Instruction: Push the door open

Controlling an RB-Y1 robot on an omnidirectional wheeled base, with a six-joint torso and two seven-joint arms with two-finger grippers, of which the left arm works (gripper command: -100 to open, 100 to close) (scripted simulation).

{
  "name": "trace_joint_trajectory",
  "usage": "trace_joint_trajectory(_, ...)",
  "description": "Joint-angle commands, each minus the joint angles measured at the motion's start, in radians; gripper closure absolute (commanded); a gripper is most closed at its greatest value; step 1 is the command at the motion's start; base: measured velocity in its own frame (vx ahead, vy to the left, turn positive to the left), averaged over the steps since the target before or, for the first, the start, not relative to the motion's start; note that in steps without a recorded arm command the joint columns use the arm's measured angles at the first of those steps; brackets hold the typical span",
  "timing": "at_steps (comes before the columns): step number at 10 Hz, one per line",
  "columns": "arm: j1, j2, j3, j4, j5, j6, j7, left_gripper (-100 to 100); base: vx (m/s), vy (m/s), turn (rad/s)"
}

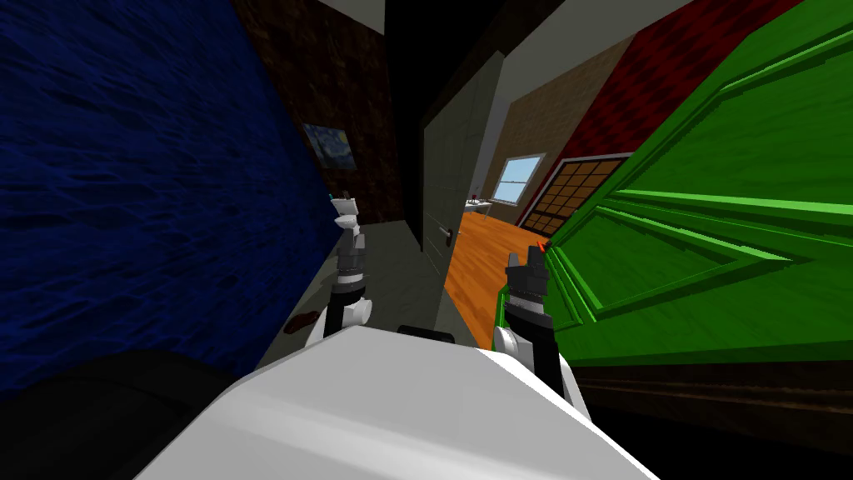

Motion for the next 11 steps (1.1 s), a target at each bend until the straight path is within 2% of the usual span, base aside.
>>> trace_joint_trajectory(1,-0.023,0.011,-0.009,0.038,0.003,0.003,0.007,-100,0.052,0.041,-0.110)
trace_joint_trajectory(4,-0.052,0.023,-0.020,0.085,0.006,0.006,0.015,-100,0.078,0.043,-0.060)
trace_joint_trajectory(11,-0.159,0.057,-0.063,0.258,0.018,0.020,0.047,-100,0.076,0.056,-0.084)
